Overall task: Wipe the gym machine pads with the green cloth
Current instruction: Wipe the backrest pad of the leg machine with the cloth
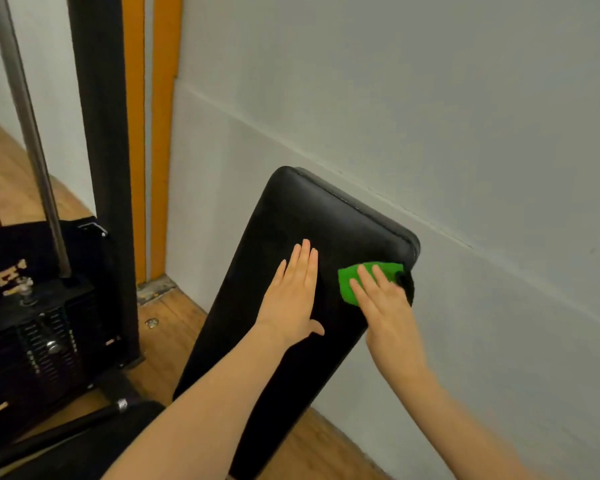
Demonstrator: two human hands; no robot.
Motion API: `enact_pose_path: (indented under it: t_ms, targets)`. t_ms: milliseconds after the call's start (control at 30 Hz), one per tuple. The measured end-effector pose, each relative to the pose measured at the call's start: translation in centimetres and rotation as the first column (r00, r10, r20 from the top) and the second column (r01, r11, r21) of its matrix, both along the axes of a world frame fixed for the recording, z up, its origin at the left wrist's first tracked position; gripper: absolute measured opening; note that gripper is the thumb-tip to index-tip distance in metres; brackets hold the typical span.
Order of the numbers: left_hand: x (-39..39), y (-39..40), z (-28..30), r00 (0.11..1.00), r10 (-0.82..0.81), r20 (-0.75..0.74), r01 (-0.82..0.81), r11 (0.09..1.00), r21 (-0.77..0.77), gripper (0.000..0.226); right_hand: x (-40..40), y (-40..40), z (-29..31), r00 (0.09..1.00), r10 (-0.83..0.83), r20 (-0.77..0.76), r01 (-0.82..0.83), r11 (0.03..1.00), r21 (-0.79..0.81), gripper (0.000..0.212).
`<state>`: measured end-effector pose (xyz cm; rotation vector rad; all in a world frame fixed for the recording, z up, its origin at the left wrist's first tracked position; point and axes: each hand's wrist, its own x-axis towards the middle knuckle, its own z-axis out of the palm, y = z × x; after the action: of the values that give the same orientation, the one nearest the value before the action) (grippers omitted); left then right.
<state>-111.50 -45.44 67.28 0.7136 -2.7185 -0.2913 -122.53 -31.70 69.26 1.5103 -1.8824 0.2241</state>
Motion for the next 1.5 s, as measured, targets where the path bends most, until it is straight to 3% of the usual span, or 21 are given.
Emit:
enact_pose_path:
  t_ms: [167, 300, 367, 433, 500, 600, 733, 833, 900, 1000, 1200, 1400, 1500]
  targets:
    - [1.0, -1.0, 0.9, 0.994, -0.04, 0.101, 0.047, 0.996, -0.075, 0.126, 2.1, 3.2, -4.4, 0.995, -0.018, 0.103, -0.004, 0.978, 0.209, 0.079]
    - [1.7, -1.2, 1.9, 0.991, -0.083, 0.105, 0.089, 0.995, -0.053, 0.117, 3.2, 1.4, 0.9, 0.979, 0.026, 0.204, -0.026, 1.0, 0.0, 0.066]
    - [1.9, -1.1, 2.6, 0.996, -0.068, 0.063, 0.072, 0.995, -0.065, 0.11, 2.7, 0.3, 4.7, 0.981, 0.064, 0.181, -0.036, 0.987, -0.156, 0.047]
    - [1.7, -1.0, 3.7, 0.999, -0.033, 0.002, 0.033, 0.995, -0.092, 0.112, 1.6, -0.8, 7.1, 0.984, 0.031, 0.176, 0.014, 0.968, -0.251, 0.045]
    - [0.8, -1.1, 5.4, 0.999, -0.013, -0.042, 0.009, 0.994, -0.106, 0.119, 0.6, -1.7, 7.2, 0.98, -0.014, 0.196, 0.06, 0.972, -0.227, 0.047]
    - [-1.0, -1.4, 7.4, 1.0, -0.028, -0.004, 0.027, 0.993, -0.119, 0.129, 0.7, -2.0, 4.2, 0.974, -0.087, 0.21, 0.109, 0.989, -0.096, 0.069]
    - [-1.9, -1.7, 7.4, 0.999, -0.017, 0.035, 0.022, 0.99, -0.141, 0.134, 1.8, 0.5, -0.1, 0.947, -0.043, 0.319, 0.056, 0.998, -0.034, 0.076]
    - [-2.1, -2.0, 6.9, 0.999, -0.008, 0.044, 0.016, 0.985, -0.169, 0.133, 2.0, 2.4, 0.0, 0.884, 0.062, 0.463, 0.018, 0.986, -0.167, 0.073]
    - [-2.2, -2.4, 7.0, 0.999, -0.008, 0.052, 0.017, 0.985, -0.173, 0.131, 1.4, 2.6, 3.8, 0.89, 0.068, 0.451, 0.07, 0.956, -0.284, 0.053]
    - [-2.3, -2.6, 7.1, 0.998, -0.001, 0.069, 0.014, 0.981, -0.193, 0.129, -0.4, 0.9, 10.0, 0.912, 0.108, 0.395, 0.056, 0.922, -0.382, 0.052]
    - [-2.5, -1.8, 7.2, 0.994, 0.06, 0.096, -0.038, 0.976, -0.215, 0.129, -3.7, -4.8, 11.3, 0.765, -0.051, 0.643, 0.064, 0.998, 0.003, 0.053]
    - [-2.6, -1.0, 8.0, 0.98, 0.124, 0.155, -0.087, 0.97, -0.228, 0.129, -3.5, -0.8, 8.4, 0.689, 0.067, 0.722, 0.088, 0.981, -0.175, 0.054]
    - [-2.5, -0.7, 8.5, 0.973, 0.158, 0.171, -0.112, 0.961, -0.254, 0.129, -3.9, 0.0, 9.1, 0.675, 0.072, 0.734, 0.046, 0.989, -0.139, 0.054]
